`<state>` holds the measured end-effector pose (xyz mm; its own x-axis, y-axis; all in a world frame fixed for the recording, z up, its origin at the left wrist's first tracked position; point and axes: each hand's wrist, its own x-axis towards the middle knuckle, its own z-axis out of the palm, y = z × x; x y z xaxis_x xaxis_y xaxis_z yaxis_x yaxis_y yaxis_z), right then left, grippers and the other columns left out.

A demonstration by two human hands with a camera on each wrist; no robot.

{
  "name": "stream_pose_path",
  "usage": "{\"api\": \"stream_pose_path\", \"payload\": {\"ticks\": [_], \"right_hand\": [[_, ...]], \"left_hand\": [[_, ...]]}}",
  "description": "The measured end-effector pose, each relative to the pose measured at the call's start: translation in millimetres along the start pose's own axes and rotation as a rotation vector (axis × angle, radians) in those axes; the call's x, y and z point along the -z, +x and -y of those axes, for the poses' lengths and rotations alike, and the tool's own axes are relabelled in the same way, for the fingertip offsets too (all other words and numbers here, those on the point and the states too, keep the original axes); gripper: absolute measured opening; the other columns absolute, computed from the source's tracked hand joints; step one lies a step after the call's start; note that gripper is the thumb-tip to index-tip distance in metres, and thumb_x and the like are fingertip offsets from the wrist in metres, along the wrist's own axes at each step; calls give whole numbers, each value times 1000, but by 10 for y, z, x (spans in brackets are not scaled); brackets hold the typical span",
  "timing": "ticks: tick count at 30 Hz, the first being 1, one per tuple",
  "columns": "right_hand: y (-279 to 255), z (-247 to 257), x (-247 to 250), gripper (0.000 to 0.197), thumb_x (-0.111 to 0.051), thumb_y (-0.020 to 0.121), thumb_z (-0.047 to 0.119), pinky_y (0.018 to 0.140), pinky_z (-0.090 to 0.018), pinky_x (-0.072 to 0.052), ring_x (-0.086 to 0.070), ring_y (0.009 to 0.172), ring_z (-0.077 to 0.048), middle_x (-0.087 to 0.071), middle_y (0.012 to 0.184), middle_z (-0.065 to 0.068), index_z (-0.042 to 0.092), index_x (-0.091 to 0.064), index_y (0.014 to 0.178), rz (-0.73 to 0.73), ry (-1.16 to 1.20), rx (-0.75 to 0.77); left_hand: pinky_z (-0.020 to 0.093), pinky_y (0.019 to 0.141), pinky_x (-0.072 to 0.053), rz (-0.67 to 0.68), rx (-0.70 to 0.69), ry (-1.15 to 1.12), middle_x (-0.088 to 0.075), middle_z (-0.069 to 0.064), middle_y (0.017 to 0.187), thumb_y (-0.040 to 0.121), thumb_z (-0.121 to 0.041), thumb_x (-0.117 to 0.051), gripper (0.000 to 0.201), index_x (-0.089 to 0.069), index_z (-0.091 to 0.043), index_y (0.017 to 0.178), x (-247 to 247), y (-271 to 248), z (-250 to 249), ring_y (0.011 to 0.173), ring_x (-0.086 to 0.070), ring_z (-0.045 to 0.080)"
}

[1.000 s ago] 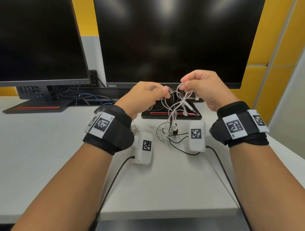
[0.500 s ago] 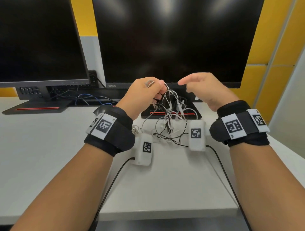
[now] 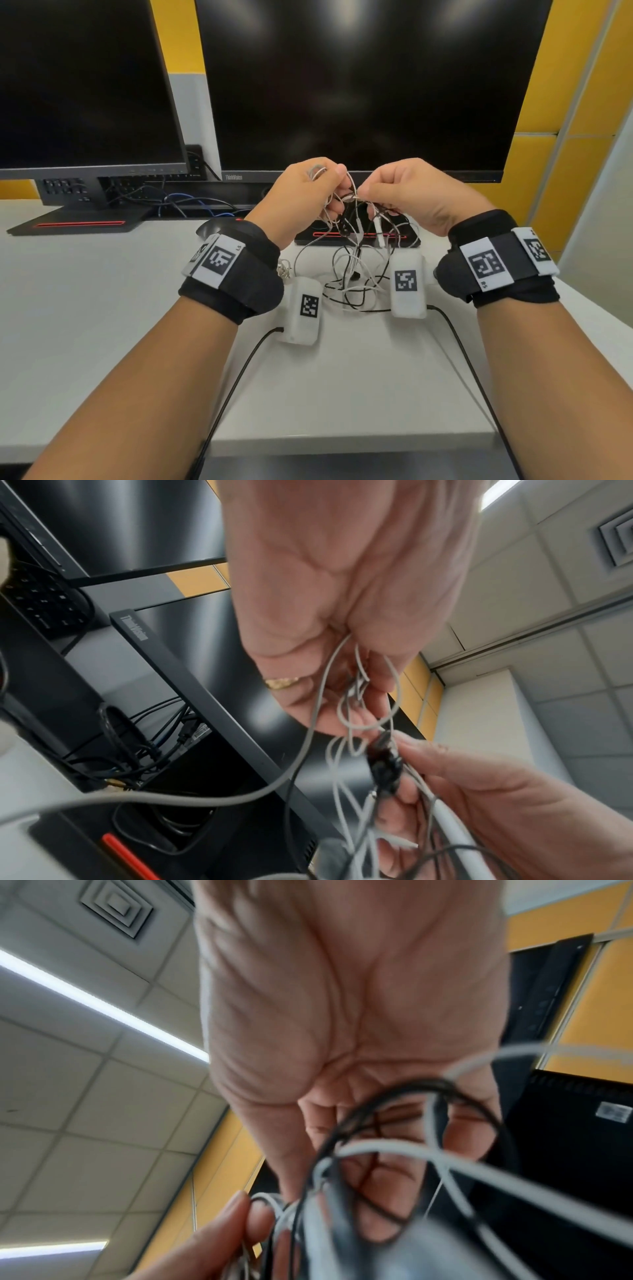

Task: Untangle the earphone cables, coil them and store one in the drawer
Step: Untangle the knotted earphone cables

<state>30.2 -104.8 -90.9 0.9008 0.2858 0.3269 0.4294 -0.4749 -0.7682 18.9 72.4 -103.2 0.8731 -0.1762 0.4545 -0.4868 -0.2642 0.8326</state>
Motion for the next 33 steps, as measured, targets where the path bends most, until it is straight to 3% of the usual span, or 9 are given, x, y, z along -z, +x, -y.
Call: {"api": "stream_pose_path", "payload": {"ticks": [4,7,14,17,21,23,26,30,33], "right_hand": [[41,-19,15,15,-56,96,13,69,-26,-51,-59,69,-11,-64,74,-3,13,-63,83,-154,35,3],[62,-14,23,16,-46,101,12,62,-26,-52,-59,57,-9,-59,68,0,15,-58,91,-243,191,-16],[61,13,59,19,-42,102,15,65,-29,-49,-55,62,-10,-55,66,3,21,-54,89,-325,235,-38],[21,20,84,14,-50,98,17,55,-24,-41,-44,53,-8,-47,59,5,16,-56,86,-207,234,-28],[-26,34,56,15,-58,96,22,49,-20,-38,-43,48,-6,-49,54,7,13,-63,85,-5,64,-45],[12,18,29,17,-52,97,18,46,-20,-35,-38,47,-9,-43,54,3,14,-58,81,-58,55,-134],[50,17,52,19,-43,93,12,41,-22,-27,-29,46,-12,-36,51,2,17,-44,75,-210,228,-289],[34,40,144,20,-41,88,8,39,-20,-25,-27,41,-8,-32,50,5,18,-41,71,-394,541,-280],[15,62,157,16,-44,90,11,42,-20,-26,-27,43,-8,-32,52,5,17,-46,76,-442,579,-289]], "left_hand": [[19,53,-44,18,23,68,-60,-6,63,101,-24,-46,24,-63,-15,86,29,13,23,54,-51,7],[21,53,-41,64,36,93,-58,-6,58,100,-26,-49,24,-65,-14,88,39,3,23,53,-48,8],[18,50,-37,100,45,95,-47,-7,52,100,-31,-50,27,-71,-17,92,69,-27,-4,51,-40,9],[16,50,-40,2,26,41,-54,-5,61,100,-26,-50,25,-70,-16,89,69,-24,-21,55,-46,8],[15,56,-45,-176,-22,12,-60,-5,80,99,-25,-51,21,-70,-21,89,68,3,-16,67,-53,6],[18,60,-46,-189,-46,-8,-60,-4,79,98,-25,-52,20,-70,-23,89,74,2,-26,69,-54,6],[18,59,-46,-168,-54,-28,-59,-3,73,99,-23,-51,21,-70,-17,91,69,0,-28,63,-53,7],[13,48,-44,-307,63,-132,-57,0,66,100,-17,-47,24,-61,-14,80,110,47,-1,49,-50,4],[14,44,-42,-387,156,-232,-58,1,66,100,-13,-43,25,-54,-13,78,130,82,-7,43,-48,3]]}}
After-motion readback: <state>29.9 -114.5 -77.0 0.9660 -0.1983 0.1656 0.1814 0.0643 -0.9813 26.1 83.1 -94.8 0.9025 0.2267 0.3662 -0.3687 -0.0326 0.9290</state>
